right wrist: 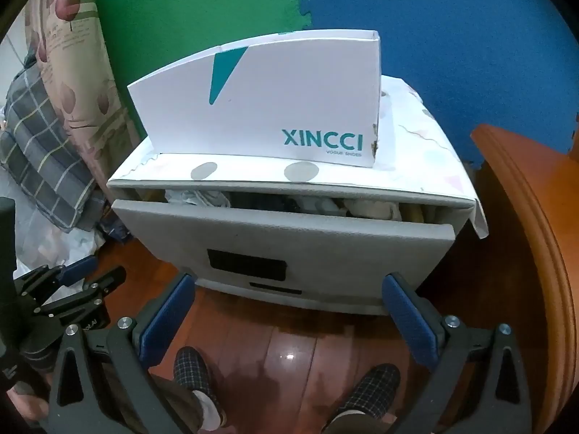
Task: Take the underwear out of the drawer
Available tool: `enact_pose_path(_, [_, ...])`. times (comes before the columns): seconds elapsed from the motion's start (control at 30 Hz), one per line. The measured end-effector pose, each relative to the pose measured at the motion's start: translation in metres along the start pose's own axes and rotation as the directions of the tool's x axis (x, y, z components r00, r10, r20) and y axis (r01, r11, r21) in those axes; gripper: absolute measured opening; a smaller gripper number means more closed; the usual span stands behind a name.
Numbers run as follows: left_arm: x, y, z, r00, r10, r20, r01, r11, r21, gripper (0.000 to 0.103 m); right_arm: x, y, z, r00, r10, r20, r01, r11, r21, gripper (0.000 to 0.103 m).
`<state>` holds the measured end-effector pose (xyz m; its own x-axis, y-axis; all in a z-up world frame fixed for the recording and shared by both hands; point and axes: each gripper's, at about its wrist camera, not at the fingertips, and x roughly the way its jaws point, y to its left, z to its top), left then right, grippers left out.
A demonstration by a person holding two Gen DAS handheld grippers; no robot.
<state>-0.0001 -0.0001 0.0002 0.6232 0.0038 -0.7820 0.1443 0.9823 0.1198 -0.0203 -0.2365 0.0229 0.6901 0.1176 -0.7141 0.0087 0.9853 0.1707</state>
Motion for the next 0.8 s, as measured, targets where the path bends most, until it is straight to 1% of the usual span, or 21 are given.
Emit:
enact_pose_path(0.03, [0.000, 0.000, 0.000, 1.000, 0.009, -0.002, -0.009, 1.000, 0.006, 0.043, 0.000, 0.000, 0.000, 1.000, -0.001, 0.001, 0.001, 1.000, -0.001, 0.102])
enact_pose_path(0.17, [0.001, -0.002, 0.002, 1.000, 0.005, -0.006, -0.005, 1.000, -0.007, 0.043, 0.004, 0.001, -0.004, 1.000, 0.007, -0.008, -0.007, 1.000, 0.007, 0.102])
enact_pose_path(0.33, [-0.001, 0.000, 0.005, 1.000, 0.007, -0.010, -0.008, 1.000, -0.019, 0.043, 0.002, 0.003, -0.010, 1.000, -0.006, 0.003, 0.006, 1.000, -0.006, 0.102])
enact_pose_path(0.47, [-0.003, 0.008, 0.002, 1.000, -0.013, -0.004, 0.013, 0.999, -0.032, 0.043, 0.005, 0.005, -0.005, 1.000, -0.021, -0.012, 0.021, 1.000, -0.018, 0.102])
enact_pose_path(0.8, [-0.002, 0.010, 0.003, 1.000, -0.018, -0.009, 0.018, 0.999, -0.035, 0.043, 0.009, 0.014, -0.005, 0.999, -0.046, -0.005, 0.046, 0.998, -0.053, 0.102])
